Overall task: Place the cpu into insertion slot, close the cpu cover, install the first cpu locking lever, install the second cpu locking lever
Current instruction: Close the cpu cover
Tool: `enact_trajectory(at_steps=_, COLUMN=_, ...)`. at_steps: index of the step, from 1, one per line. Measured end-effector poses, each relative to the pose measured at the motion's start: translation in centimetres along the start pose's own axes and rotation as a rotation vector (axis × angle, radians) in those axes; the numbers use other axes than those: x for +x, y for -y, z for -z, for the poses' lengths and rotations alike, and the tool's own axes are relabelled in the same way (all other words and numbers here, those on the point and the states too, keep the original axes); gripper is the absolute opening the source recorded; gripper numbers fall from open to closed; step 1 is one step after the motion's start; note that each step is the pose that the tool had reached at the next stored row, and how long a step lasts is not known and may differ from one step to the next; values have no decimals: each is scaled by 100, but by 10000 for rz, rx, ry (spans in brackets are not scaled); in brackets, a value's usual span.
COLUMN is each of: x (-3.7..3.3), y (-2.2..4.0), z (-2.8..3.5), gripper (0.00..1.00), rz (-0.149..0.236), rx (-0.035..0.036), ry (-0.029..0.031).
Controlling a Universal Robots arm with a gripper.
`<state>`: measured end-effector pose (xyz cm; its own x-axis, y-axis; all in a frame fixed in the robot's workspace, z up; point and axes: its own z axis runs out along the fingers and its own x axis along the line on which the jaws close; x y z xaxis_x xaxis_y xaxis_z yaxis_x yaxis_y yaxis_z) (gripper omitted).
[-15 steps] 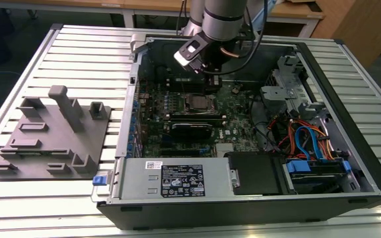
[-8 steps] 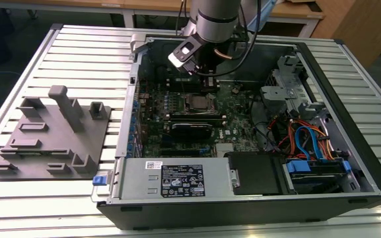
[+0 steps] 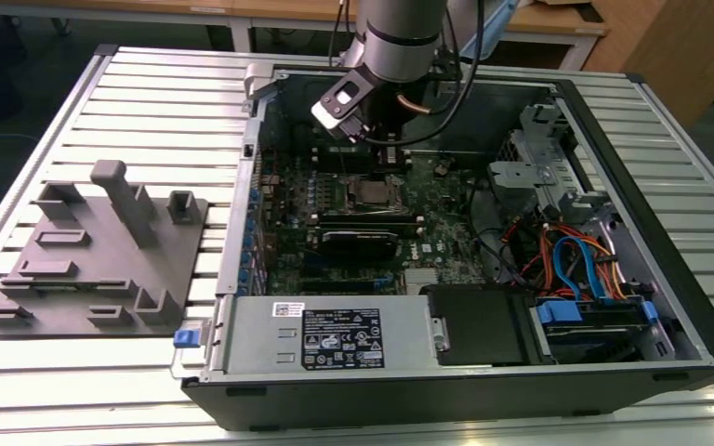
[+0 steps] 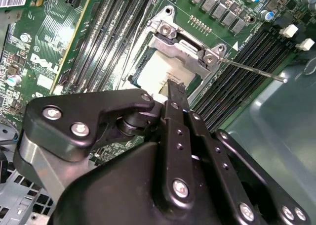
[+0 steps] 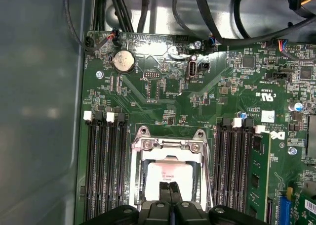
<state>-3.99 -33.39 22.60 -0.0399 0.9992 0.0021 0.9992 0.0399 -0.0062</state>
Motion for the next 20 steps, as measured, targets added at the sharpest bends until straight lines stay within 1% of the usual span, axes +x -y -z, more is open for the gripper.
enact_trajectory(at_steps=11, x=0, y=4, z=-4, gripper=10, rz=-2, rx=0, ry=0)
enact_trajectory(at_steps=12, x=0, y=16, z=-7, gripper=10, rz=-1, rx=-1, ry=-2)
enact_trajectory(at_steps=16, x=4, y=94, z=-28, gripper=10, rz=1, rx=0, ry=-1)
enact_trajectory(at_steps=20, x=6, y=160, z=-71, gripper=10, rz=1, rx=-1, ry=-1)
